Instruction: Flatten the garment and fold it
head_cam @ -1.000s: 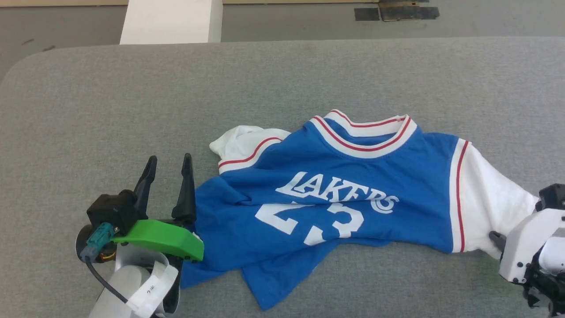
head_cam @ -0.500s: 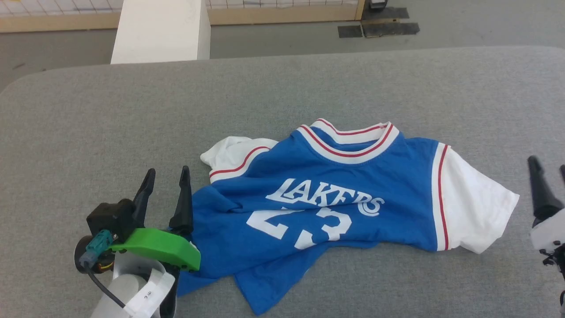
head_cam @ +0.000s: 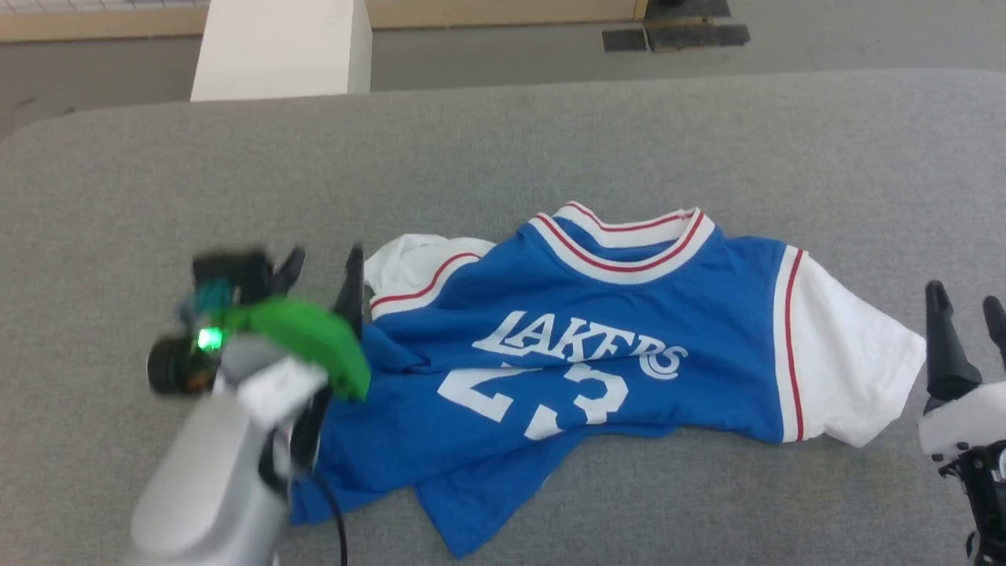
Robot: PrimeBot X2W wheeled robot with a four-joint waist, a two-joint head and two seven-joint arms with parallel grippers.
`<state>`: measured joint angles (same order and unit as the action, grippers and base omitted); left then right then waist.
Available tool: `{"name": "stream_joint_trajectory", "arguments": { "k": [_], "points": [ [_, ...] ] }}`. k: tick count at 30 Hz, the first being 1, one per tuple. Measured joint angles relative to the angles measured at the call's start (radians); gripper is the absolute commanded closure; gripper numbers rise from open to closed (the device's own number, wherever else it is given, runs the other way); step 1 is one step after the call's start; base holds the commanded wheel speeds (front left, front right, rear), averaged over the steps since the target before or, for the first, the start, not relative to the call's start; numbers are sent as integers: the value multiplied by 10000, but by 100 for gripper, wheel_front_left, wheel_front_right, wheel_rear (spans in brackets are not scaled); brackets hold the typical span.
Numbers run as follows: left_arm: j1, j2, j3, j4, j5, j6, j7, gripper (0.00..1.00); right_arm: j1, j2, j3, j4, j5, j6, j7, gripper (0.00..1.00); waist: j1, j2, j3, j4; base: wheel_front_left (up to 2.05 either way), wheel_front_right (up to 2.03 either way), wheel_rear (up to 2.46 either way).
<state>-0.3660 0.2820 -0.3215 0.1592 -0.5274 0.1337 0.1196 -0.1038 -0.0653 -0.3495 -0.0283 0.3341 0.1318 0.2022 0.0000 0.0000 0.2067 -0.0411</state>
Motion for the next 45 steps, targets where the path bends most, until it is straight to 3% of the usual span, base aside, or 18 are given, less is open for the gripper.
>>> {"name": "stream_joint_trajectory", "arguments": {
  "k": [5, 12, 13, 19, 20, 21, 22, 25, 31, 37, 42, 45],
  "points": [
    [-2039, -65, -545, 1185, -8, -190, 1896, 0, -308, -61, 345, 65, 12, 0, 13, 0, 0, 0, 440, -89, 0, 0, 0],
    [-4105, -297, -1333, 3156, 67, -79, 5170, 0, -440, -349, 456, 155, 121, 0, -6, 0, 1, 0, 1072, -314, 0, 0, 0],
    [-4620, -263, -1730, 3885, 207, 63, 6418, 0, -560, -407, 529, 163, 201, 0, -17, 0, 2, 0, 1284, -443, 0, 0, 0],
    [-5192, -182, -2127, 4543, 518, 188, 7896, 0, -690, -453, 681, 169, 295, 0, -113, 0, 1, 0, 1596, -724, 0, 0, 0],
    [-5216, -188, -2111, 4550, 506, 215, 7963, 0, -691, -460, 685, 169, 295, 0, -148, 0, 1, 0, 1635, -744, 0, 0, 0],
    [-5220, -198, -2105, 4541, 495, 215, 8036, 67, -691, -470, 690, 171, 297, 0, -180, 0, 1, 0, 1684, -761, 0, 0, 0],
    [-5214, -230, -2029, 4510, 378, 215, 8036, 100, -695, -476, 696, 173, 297, 0, -190, 0, 1, 1, 1724, -765, 0, 0, 0],
    [-5203, -326, -1894, 4372, 190, 203, 7798, 100, -704, -506, 713, 203, 297, 0, -272, 0, 1, 1, 1767, -684, 0, 0, 0],
    [-4893, -558, -989, 3730, -662, 171, 6326, 100, -714, -545, 817, 313, 290, 0, -353, 0, 1, 0, 1620, -325, 0, 0, 0],
    [-4585, -238, 268, 1985, -1281, 389, 5139, 100, -716, -491, 945, 506, 261, 0, -357, 0, 2, 0, 1242, 33, 0, 0, 0],
    [-2601, 278, 911, 623, -1532, 984, 4920, 100, -673, -424, 963, 602, 244, 0, -357, 0, 1, 0, 895, 375, 0, 0, 0],
    [-1017, 247, 1164, 251, -1914, 1308, 4886, 100, -643, -433, 1011, 650, 244, 0, -355, 0, 1, 0, 733, 583, 0, 0, 0]
  ]
}}
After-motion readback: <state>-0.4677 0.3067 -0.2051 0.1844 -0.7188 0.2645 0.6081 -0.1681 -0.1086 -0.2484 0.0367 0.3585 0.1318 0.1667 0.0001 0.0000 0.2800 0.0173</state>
